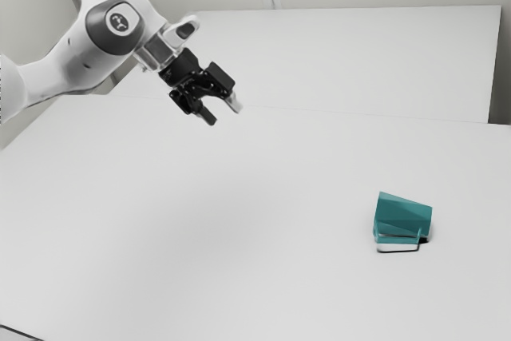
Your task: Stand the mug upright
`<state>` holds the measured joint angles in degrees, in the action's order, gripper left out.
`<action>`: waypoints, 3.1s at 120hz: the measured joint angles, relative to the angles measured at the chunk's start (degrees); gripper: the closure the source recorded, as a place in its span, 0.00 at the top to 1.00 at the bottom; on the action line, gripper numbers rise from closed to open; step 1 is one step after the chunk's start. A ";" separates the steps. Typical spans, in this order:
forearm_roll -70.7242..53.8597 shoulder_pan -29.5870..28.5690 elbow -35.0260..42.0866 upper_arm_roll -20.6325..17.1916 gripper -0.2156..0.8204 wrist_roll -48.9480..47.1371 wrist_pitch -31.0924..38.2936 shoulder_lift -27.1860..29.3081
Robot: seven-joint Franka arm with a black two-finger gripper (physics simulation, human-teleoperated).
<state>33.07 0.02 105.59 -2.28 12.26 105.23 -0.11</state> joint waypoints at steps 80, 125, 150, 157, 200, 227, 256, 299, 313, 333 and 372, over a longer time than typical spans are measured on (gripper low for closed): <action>27.32 9.68 9.82 0.08 0.77 30.53 12.75 -7.12; 32.37 13.32 10.12 0.09 0.77 31.75 14.04 -11.14; 34.95 15.38 9.01 0.12 0.77 31.50 14.37 -13.97; 35.46 15.83 8.47 0.10 0.77 31.47 14.44 -14.93; 38.82 17.30 4.04 -0.33 0.77 32.35 14.31 -20.59; 40.38 18.46 1.66 -0.48 0.77 33.42 14.05 -23.96; 41.48 19.97 -0.86 -0.48 0.77 34.39 13.96 -27.20; 42.35 21.43 -5.23 -0.44 0.77 35.26 13.85 -31.88; 42.50 21.99 -6.42 -0.44 0.77 35.45 13.87 -32.98; 43.07 22.40 -6.88 -0.44 0.70 35.67 13.95 -33.75; 43.62 22.91 -7.29 -0.44 0.31 35.96 14.06 -33.83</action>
<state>76.69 22.93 98.30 -2.72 48.22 119.29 -33.94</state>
